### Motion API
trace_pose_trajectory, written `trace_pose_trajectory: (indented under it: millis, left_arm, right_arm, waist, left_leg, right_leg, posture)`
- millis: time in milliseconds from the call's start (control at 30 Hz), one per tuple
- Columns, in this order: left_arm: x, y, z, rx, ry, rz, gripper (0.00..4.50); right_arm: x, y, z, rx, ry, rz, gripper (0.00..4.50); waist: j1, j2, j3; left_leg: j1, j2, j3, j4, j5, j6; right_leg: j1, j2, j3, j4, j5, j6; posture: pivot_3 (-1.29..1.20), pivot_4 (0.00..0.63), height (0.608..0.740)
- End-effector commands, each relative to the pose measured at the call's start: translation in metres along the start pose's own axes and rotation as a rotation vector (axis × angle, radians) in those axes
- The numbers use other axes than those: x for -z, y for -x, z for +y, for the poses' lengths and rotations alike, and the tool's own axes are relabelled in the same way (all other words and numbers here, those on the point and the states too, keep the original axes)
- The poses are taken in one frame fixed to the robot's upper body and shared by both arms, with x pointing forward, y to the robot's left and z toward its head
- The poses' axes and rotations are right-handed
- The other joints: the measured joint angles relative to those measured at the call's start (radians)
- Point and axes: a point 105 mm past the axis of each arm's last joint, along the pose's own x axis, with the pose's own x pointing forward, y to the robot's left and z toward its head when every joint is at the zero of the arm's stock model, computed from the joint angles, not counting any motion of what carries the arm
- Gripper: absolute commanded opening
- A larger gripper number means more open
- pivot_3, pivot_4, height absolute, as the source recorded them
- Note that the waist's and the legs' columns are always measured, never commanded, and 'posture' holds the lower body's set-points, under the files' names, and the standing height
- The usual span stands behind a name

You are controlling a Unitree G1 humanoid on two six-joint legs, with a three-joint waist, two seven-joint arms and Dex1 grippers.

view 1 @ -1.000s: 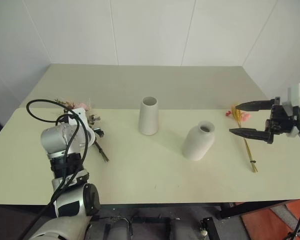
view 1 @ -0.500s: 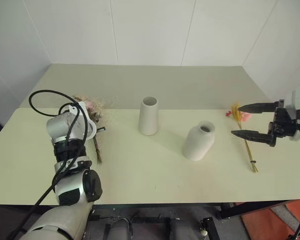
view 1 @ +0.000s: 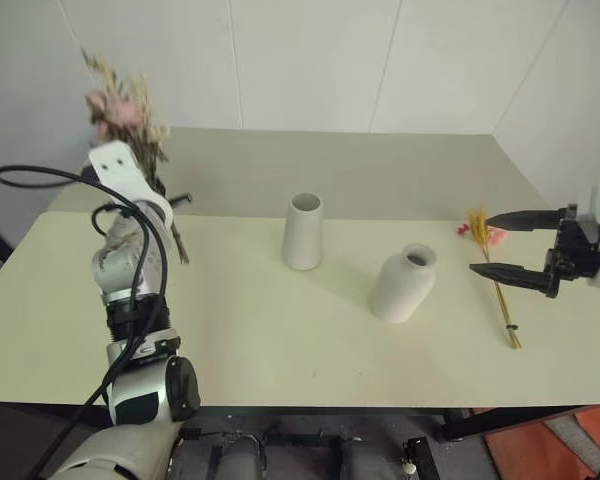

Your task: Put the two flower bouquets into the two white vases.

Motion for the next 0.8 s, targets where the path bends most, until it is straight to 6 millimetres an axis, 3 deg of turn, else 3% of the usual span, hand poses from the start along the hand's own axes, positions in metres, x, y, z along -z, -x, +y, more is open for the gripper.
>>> trace_pose_trajectory:
  millis: [33,167,367,600,800]
  left_arm:
    - [-0.053,0.004,-0.034,0.323,0.124,-0.250,0.10]
    - [-0.074,0.012,-0.067,0.665,0.279,-0.373,0.10]
    - [-0.074,-0.005,-0.093,0.803,0.450,-0.370,0.10]
    - [-0.051,-0.017,-0.122,0.882,0.569,-0.282,0.10]
    - [-0.033,-0.013,-0.149,0.965,0.526,-0.241,0.10]
  right_arm:
    - [-0.012,0.014,-0.005,0.058,0.036,-0.011,4.50]
    - [-0.004,0.026,-0.004,0.096,0.006,0.010,4.50]
    - [0.003,0.032,0.000,0.124,-0.017,0.028,4.50]
    - [0.005,0.030,0.007,0.139,-0.035,0.020,4.50]
    - [0.004,0.031,0.010,0.162,-0.034,0.010,4.50]
  waist:
    - [0.001,0.000,0.000]
    - [0.003,0.000,0.000]
    - [0.003,0.000,0.000]
    - [-0.005,0.000,0.000]
    - [-0.009,0.000,0.000]
  left_leg:
    - [0.000,0.000,0.000,0.000,0.000,0.000]
    - [0.000,0.000,0.001,0.000,0.000,0.000]
    - [0.001,0.000,0.000,0.001,0.000,0.000]
    - [0.001,0.000,0.000,0.001,0.000,0.000]
    - [0.000,0.000,0.000,0.001,0.000,0.001]
  right_leg:
    - [0.000,0.000,0.000,0.000,0.000,0.000]
    - [0.001,0.000,0.000,0.000,0.000,0.000]
    - [0.001,0.000,0.000,0.000,-0.002,0.005]
    - [0.001,0.000,0.000,0.000,-0.004,0.008]
    - [0.000,0.000,0.000,0.000,-0.005,0.009]
  posture:
    - [0.00,0.150,0.740]
    - [0.00,0.150,0.740]
    - [0.00,0.150,0.740]
    - [0.00,0.150,0.740]
    - [0.00,0.150,0.740]
